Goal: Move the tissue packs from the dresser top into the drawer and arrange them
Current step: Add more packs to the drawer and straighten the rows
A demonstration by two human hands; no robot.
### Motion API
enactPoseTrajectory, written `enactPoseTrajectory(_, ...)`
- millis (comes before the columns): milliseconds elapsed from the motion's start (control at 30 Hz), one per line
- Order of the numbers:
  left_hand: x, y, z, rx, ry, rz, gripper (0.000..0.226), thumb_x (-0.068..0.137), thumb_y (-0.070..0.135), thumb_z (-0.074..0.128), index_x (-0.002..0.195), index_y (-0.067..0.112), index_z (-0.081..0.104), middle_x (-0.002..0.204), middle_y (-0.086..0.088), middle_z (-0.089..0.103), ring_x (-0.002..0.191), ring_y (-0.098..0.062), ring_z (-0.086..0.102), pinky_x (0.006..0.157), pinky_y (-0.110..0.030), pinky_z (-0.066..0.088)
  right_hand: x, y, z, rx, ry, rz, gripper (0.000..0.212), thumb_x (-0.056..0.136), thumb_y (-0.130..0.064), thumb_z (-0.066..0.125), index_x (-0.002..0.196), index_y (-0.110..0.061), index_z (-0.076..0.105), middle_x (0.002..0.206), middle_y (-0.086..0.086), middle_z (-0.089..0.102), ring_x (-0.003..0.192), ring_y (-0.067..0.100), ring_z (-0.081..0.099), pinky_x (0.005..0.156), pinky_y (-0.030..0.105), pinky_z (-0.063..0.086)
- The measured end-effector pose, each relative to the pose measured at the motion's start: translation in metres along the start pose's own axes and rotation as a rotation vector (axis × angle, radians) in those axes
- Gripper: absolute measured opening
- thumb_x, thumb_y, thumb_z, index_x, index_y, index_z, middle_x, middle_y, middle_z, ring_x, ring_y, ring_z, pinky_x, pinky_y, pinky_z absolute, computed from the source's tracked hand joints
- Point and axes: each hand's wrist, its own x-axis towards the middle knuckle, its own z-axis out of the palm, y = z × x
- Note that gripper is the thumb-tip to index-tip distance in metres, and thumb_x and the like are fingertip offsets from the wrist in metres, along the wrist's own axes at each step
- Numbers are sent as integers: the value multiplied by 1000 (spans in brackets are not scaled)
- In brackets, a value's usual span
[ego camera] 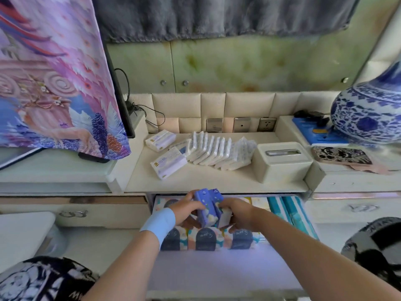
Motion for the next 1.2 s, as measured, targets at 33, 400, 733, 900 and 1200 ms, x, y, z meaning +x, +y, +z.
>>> enactPoseTrajectory(33,-5,-5,1,-30,-8,-24,34,90,21,60,122,26,48,85,-11,66,65,-31,65,55,-26,45,-3,4,7,6,-23,-6,24,92,-32,52,100,-10,59,77,13,65,63,27,64,58,28,46)
enactPoseTrajectory(400,-46,-68,-15,254,115,-159,87,49,31,82,127,35,43,127,-1,54,97,-28,66,79,-42,61,-23,25,50,-156,-220,33,22,91,-34,49,89,-13,55,74,9,61,61,22,54,51,26,28)
enactPoseTrajectory(733,-66,-99,-18,1095,-43,-226,61,72,32,73,126,37,44,131,1,53,113,-29,56,90,-36,49,3,40,98,-386,-168,149,37,96,-51,38,93,-15,46,66,9,59,47,23,58,45,19,24)
enactPoseTrajectory(900,-55,-118,-22,1121,-84,-293,77,69,60,65,138,51,32,146,1,41,130,-35,37,108,-46,35,15,39,120,-391,-136,191,45,99,-56,29,90,-17,51,65,5,62,50,21,61,46,19,29)
enactPoseTrajectory(1200,-57,-118,-34,1097,-83,-153,54,86,40,68,137,39,52,140,0,49,127,-28,47,105,-37,41,35,33,147,-366,-16,170,60,97,-57,30,114,-5,56,82,19,70,53,27,64,43,21,43)
